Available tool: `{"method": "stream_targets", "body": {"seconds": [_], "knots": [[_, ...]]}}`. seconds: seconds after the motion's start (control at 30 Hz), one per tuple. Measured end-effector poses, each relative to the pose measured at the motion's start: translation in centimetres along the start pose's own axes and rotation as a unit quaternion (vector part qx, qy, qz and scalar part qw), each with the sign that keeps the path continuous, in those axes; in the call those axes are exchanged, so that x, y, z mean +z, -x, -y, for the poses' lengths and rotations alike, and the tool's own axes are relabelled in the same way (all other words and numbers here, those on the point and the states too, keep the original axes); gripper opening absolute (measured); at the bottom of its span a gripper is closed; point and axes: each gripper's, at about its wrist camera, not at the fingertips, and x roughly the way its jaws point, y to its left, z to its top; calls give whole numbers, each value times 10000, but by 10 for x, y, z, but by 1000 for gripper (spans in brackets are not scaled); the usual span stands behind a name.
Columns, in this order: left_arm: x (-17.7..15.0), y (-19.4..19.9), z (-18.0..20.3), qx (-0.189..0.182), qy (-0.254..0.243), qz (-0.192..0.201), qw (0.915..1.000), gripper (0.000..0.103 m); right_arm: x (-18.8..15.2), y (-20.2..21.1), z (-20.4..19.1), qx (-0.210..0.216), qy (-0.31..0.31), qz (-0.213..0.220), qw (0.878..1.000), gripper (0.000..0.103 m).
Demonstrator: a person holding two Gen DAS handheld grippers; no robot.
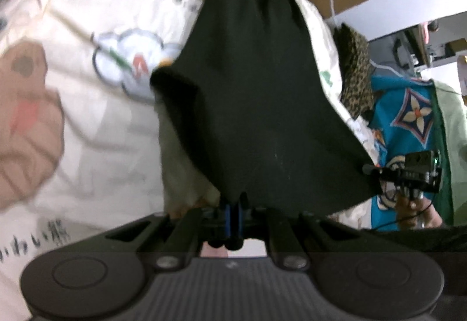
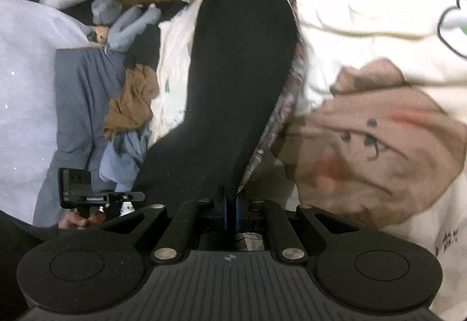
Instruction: Fold clothes
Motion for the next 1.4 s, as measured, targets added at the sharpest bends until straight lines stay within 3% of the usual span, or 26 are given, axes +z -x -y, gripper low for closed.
{"method": "stream_targets", "body": {"seconds": [0.27,0.7,0.97,1.4], "knots": [[33,5,1,-269,171,609,9976,5,29,2,-6,93,67,457,9989,3],[83,28,22,-656,148,1488,9866,5,85,8,-23,190,277,1221,9919,4],[122,5,21,-468,164,1656,9849,5,122,-6,-18,14,305,1428,9893,4],[167,-41,6,9,73,1501,9886,5,164,-38,3,-425,311,1284,9903,4]]}}
